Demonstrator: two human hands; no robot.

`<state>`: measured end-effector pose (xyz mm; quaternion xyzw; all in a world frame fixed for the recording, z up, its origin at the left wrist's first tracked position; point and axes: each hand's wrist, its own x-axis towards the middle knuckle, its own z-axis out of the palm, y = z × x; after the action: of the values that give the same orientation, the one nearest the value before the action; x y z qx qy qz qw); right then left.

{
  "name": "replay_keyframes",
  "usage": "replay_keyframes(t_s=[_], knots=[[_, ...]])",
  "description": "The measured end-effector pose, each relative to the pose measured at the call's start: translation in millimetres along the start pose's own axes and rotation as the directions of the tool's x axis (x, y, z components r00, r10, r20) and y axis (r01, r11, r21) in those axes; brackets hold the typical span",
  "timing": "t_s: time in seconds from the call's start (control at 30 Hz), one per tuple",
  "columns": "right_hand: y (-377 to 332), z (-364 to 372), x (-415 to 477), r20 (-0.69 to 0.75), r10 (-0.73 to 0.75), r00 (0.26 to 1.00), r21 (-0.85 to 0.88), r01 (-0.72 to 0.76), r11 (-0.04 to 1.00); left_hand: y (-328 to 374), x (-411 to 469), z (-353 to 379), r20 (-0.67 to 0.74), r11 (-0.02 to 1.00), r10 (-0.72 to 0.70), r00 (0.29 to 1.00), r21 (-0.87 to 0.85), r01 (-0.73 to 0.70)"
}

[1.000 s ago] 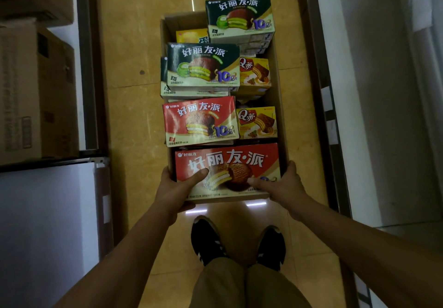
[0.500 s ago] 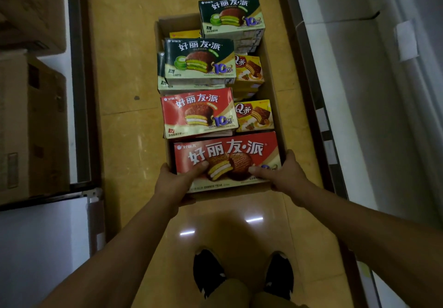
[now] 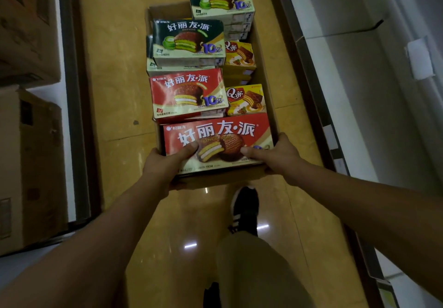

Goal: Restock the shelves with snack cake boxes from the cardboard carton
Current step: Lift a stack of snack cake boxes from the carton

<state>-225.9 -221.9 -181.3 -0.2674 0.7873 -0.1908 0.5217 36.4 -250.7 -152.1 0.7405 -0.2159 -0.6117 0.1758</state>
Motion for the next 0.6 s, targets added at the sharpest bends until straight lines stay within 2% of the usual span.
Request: replay_keyframes(t_s=[0.23, 0.6], knots=[[-64, -9, 59, 0.033, -0.032, 0.999, -0.014, 0.033, 0.999, 65, 43, 11, -0.03, 1.0, -0.013, 0.999, 0.013, 0.013], [-160, -14, 145, 0.047, -0.058, 0.997, -0.055, 0.06, 0.997, 169, 106, 27, -0.106, 0.997, -0.044, 0.993, -0.062, 0.038]])
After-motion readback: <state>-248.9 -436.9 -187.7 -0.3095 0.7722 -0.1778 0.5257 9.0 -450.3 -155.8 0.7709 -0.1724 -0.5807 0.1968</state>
